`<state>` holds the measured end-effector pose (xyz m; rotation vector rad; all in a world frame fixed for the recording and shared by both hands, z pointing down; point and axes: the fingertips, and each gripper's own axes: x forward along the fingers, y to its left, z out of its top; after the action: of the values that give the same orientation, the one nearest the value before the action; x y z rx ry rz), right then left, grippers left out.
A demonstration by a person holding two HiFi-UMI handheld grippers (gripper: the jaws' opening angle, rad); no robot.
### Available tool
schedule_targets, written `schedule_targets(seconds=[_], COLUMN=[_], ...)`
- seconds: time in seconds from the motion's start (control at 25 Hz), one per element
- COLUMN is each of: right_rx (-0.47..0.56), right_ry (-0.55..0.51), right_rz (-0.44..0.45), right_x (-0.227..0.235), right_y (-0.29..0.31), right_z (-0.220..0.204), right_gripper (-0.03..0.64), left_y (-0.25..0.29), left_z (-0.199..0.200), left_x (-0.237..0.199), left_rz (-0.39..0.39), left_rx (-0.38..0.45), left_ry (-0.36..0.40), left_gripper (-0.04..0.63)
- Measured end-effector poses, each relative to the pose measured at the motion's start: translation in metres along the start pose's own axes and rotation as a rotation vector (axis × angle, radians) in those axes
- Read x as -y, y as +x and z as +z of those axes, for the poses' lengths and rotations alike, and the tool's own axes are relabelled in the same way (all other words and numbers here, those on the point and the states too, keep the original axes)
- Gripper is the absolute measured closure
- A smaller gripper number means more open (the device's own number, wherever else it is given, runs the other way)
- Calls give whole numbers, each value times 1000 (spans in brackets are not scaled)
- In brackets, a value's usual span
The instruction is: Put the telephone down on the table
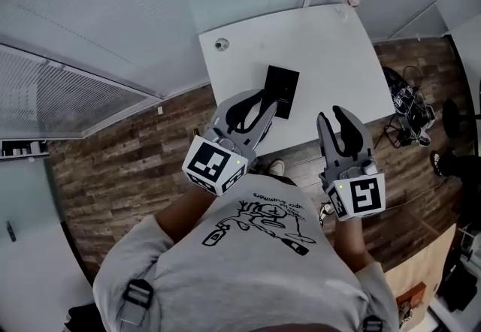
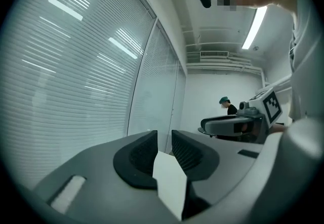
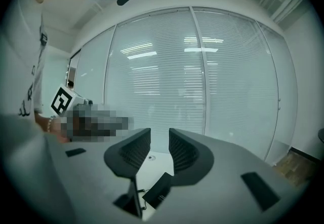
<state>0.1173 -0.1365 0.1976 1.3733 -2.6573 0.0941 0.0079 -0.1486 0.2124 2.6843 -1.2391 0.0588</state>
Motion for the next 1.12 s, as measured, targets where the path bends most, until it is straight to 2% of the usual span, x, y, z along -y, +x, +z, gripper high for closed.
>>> schedule_targets(seconds=[0.2, 0.44, 0.64, 1.12], right_rx=[22, 32, 41, 39], right_ry=[-15, -4, 2, 26], right_rz=[3, -7, -15, -22], right_x=[-13, -19, -17, -9], right_y=[-11, -28, -30, -22], right_z=[15, 22, 26, 24], right_gripper=[529, 549, 560, 561], left_y=[-14, -29, -30, -19], left_z=[13, 18, 23, 22], left_x=[4, 2, 8, 7], left_rz=[-6, 30, 12, -10], left_rx=[27, 38, 44, 35], left_ry=[5, -2, 26, 19], left_gripper=[523, 528, 528, 528])
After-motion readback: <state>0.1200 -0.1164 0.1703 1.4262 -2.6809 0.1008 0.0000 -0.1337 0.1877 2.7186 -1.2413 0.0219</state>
